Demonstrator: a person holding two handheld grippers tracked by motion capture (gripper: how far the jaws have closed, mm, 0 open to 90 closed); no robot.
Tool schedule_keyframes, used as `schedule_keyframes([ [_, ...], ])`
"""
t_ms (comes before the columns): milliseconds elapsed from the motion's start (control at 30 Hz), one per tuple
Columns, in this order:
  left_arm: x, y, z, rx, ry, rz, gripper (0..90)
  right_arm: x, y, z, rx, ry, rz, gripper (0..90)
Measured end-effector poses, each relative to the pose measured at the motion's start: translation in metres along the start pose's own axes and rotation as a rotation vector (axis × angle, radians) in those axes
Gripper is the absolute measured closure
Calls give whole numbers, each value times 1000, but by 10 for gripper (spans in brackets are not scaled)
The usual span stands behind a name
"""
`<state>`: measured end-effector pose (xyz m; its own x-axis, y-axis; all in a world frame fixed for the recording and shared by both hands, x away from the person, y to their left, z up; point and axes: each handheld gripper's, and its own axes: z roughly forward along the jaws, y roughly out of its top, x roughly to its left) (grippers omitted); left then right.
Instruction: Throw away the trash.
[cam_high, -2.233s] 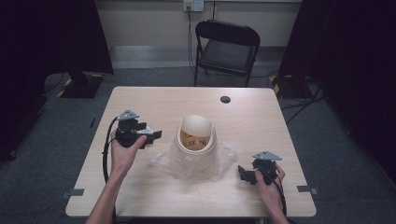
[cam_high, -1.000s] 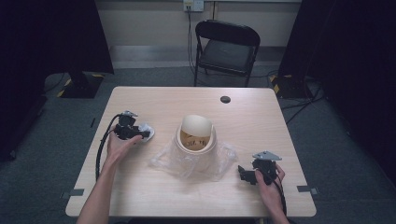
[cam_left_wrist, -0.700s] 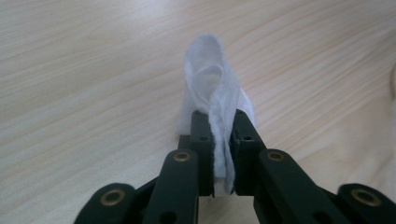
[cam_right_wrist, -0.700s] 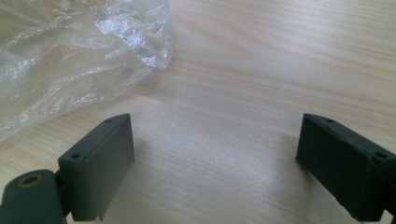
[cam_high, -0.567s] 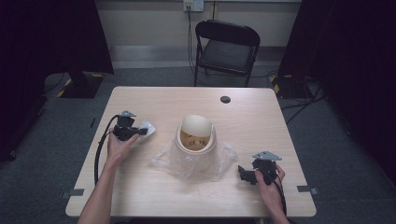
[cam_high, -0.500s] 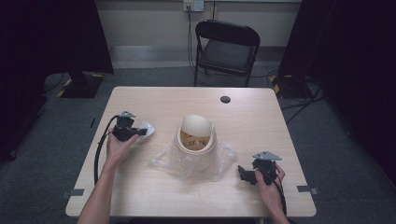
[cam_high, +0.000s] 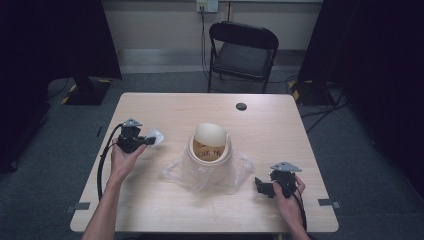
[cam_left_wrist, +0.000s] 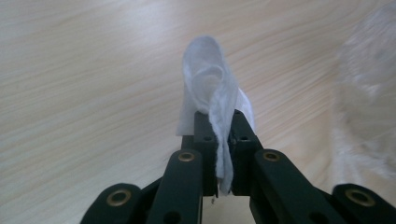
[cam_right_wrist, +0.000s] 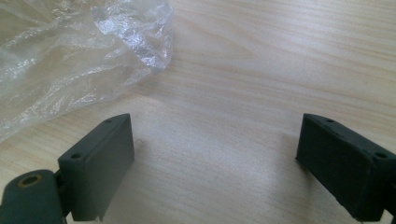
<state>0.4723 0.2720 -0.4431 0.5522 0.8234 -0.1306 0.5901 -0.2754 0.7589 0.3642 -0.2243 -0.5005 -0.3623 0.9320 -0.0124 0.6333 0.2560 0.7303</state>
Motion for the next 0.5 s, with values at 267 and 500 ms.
schedule_keyframes([
  [267,-25,-3,-27,-106,-24,20,853,0,0,0,0,0,0,102],
  [500,-44,-11,-51,-156,-76,34,852,0,0,0,0,0,1,101],
])
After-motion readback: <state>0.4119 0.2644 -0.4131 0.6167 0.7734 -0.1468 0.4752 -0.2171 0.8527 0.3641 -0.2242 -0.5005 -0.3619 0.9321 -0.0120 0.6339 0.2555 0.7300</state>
